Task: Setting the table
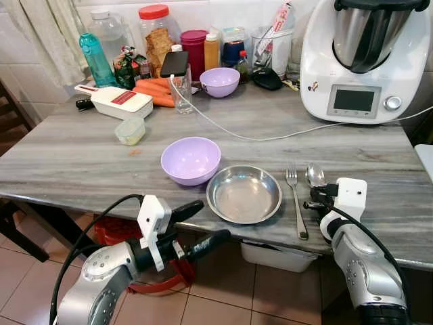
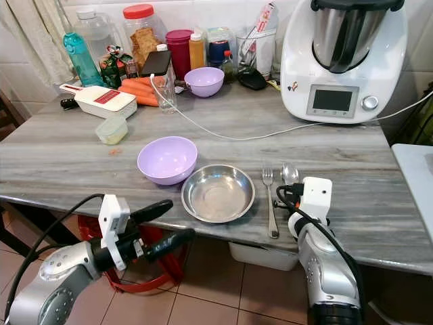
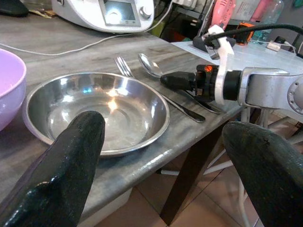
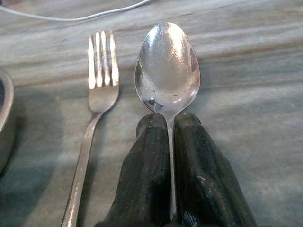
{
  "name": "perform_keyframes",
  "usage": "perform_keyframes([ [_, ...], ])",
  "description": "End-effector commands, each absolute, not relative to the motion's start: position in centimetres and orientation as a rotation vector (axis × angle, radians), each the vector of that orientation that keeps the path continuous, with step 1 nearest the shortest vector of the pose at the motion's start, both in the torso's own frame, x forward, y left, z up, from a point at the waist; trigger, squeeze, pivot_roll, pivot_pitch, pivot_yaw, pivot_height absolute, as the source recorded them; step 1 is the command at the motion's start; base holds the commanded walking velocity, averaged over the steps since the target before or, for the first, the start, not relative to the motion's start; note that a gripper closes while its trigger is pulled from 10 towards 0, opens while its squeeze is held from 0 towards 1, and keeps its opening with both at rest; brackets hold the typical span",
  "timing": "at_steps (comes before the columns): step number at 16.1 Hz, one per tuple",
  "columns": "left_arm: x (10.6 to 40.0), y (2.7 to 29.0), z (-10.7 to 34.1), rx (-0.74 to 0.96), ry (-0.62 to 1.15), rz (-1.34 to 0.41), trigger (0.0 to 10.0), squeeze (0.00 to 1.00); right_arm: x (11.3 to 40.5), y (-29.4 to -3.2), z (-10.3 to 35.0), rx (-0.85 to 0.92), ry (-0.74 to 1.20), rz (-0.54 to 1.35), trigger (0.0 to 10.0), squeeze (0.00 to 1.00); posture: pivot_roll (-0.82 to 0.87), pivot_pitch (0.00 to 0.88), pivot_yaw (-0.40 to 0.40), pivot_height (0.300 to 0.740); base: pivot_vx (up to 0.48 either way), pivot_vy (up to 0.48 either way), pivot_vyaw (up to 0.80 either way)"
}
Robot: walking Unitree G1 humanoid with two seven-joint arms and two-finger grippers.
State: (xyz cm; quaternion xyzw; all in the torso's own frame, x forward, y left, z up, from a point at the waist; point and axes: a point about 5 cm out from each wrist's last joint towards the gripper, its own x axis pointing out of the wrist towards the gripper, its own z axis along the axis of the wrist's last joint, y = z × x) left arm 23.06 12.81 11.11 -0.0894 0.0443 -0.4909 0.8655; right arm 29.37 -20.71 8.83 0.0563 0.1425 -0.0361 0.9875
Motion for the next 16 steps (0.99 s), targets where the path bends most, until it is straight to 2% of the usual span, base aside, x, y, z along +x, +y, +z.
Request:
perform_keyframes([
  [1, 22.9, 13.2, 10.9, -0.168, 0.095, -1.028, 10.0, 0.00, 28.8, -20.8, 7.1, 0.148, 0.365, -0.101, 10.0, 0.00, -0.12, 0.005, 0.104, 0.740, 0.000, 0.000, 0.00],
  [10, 22.7, 13.3, 10.2, -0.170, 0.104, -1.030, 10.0, 0.00, 29.5, -19.6, 7.4, 0.205, 0.348, -0.103, 10.0, 0.00, -0.12, 0.004, 0.107, 0.740, 0.000, 0.000, 0.00],
  [11, 22.7, 13.3, 10.2, -0.171, 0.104, -1.032, 10.0, 0.00, 29.5, -19.5, 7.4, 0.208, 0.347, -0.102, 10.0, 1.00, -0.12, 0.004, 0.106, 0.740, 0.000, 0.000, 0.00],
  [16, 22.7, 13.4, 10.0, -0.171, 0.106, -1.036, 10.0, 0.00, 29.4, -19.8, 7.3, 0.202, 0.353, -0.106, 10.0, 1.00, -0.12, 0.003, 0.104, 0.740, 0.000, 0.000, 0.00],
])
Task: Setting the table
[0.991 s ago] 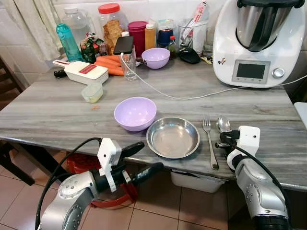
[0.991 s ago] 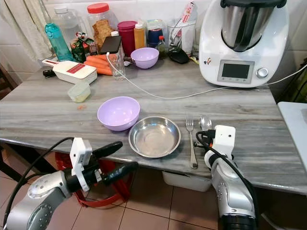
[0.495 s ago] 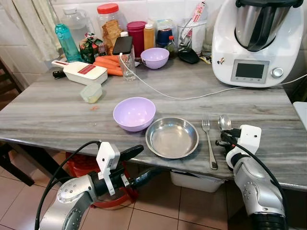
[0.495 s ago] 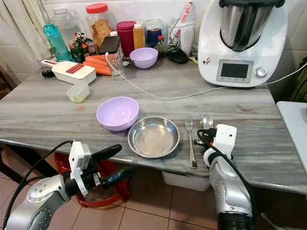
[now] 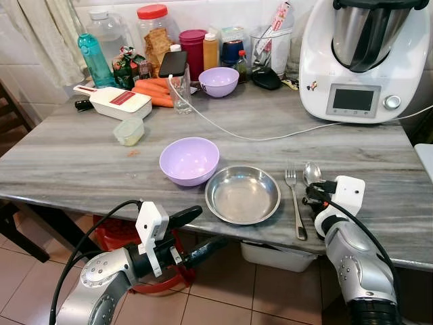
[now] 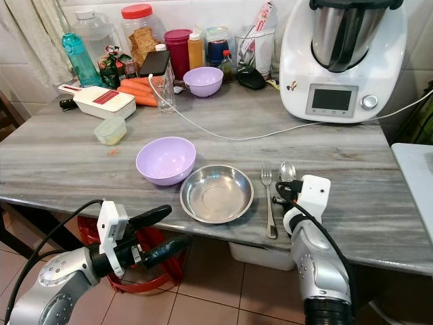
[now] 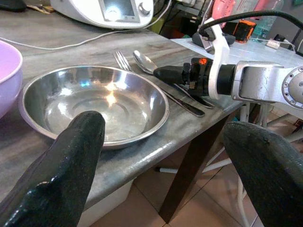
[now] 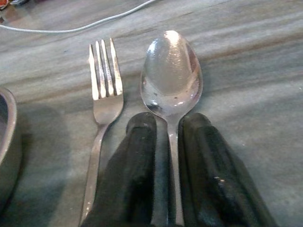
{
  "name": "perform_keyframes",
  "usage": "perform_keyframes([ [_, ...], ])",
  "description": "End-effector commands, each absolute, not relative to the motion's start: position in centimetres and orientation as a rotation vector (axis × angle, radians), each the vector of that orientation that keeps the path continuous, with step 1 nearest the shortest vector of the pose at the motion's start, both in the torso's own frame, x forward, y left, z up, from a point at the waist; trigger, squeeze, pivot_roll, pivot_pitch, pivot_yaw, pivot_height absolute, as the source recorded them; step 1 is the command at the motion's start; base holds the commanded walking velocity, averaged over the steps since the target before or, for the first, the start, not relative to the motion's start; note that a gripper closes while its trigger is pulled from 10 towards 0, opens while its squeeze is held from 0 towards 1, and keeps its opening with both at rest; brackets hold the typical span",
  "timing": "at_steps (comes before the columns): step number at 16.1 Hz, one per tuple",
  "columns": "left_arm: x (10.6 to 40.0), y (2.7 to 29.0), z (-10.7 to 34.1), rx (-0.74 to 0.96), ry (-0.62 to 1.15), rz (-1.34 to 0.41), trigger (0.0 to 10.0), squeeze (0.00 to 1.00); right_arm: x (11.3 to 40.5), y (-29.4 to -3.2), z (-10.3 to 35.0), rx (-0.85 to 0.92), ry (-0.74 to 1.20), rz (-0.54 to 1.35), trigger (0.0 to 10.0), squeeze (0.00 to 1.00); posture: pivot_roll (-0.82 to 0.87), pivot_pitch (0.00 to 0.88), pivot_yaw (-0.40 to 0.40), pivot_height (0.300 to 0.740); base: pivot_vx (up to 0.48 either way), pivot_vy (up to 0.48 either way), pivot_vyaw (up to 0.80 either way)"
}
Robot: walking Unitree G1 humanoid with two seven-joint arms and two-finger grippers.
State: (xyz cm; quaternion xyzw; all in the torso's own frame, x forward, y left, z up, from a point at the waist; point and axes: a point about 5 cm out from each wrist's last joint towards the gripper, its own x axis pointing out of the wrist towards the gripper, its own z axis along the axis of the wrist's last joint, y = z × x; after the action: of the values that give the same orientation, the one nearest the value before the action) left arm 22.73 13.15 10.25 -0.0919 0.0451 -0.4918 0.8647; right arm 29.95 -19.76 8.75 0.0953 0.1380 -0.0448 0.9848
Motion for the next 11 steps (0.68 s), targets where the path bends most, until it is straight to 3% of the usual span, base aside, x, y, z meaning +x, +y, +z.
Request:
perform_keyframes([
  [1, 22.7, 13.4, 10.0, -0.172, 0.106, -1.037, 10.0, 0.00, 29.4, -19.9, 7.4, 0.200, 0.353, -0.107, 10.0, 1.00, -0.12, 0.003, 0.104, 0.740, 0.000, 0.000, 0.00],
  [4, 22.6, 13.4, 9.8, -0.175, 0.105, -1.036, 10.0, 0.00, 29.3, -20.3, 8.4, 0.188, 0.310, -0.105, 10.0, 1.00, -0.12, 0.002, 0.102, 0.740, 0.000, 0.000, 0.00],
  [8, 22.7, 13.3, 9.7, -0.193, 0.102, -1.045, 10.0, 0.00, 29.3, -20.2, 13.0, 0.162, 0.074, -0.050, 10.0, 1.00, -0.13, 0.000, 0.101, 0.740, 0.000, 0.000, 0.00],
  [11, 22.7, 13.1, 9.7, -0.201, 0.102, -1.060, 10.0, 0.00, 28.5, -20.9, 14.6, 0.057, -0.055, -0.125, 10.0, 1.00, -0.13, 0.000, 0.099, 0.740, 0.000, 0.000, 0.00],
])
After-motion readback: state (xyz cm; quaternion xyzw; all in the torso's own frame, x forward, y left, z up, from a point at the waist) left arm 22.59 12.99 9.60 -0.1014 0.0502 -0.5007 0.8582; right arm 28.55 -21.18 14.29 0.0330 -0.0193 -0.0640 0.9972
